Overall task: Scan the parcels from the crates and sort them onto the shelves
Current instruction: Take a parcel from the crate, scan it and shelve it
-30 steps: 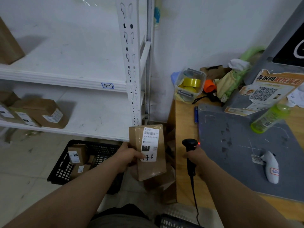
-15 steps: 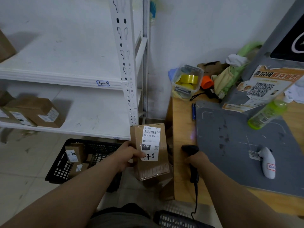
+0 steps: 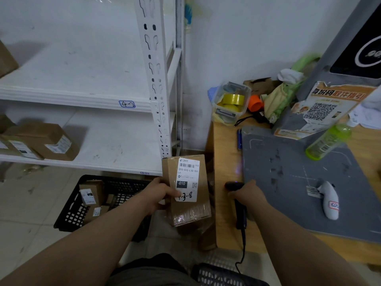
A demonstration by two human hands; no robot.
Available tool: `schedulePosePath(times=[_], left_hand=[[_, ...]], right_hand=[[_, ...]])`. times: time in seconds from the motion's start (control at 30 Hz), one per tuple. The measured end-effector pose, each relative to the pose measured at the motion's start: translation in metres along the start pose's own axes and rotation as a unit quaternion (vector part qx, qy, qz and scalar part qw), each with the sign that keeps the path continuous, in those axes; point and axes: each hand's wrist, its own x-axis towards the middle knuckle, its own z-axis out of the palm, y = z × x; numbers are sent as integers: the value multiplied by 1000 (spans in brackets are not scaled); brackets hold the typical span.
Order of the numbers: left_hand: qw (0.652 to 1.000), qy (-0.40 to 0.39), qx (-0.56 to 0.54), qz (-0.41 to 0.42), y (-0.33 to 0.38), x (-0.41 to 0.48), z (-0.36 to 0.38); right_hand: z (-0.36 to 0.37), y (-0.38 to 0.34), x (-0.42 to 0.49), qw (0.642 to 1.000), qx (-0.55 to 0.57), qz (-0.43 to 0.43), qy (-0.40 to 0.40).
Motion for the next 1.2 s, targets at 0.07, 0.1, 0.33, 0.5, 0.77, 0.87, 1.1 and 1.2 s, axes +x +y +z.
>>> schedulePosePath(times=[0.07,0.1,0.33,0.5,0.77,0.87,1.1,1.2], left_hand=[[1000,0,-5,5,0,-3,-2],[1000,-3,-4,7,0,-5,-3],[998,-31,-12,51,16,-24,-21],[993,-48,-46,98,41,-57,-75],[966,-11,-90,242,112,-122,-220],[948,5,-90,306,153,-146,-276],[905,217,-101,352,214,-163,-370],[909,232,-79,336,218,-160,-400]], right_hand=[[-4,-8,-5,995,-77,-35,50],[-6,-14,-8,991,-101,-51,71],[-3,-78,-43,975,82,-154,-136],[1,-135,-79,924,107,-192,-313],[16,-295,-155,874,61,-342,-340],[17,-361,-194,854,67,-413,-309],[58,-484,-248,842,188,-480,-157],[82,-521,-246,845,225,-473,-108]])
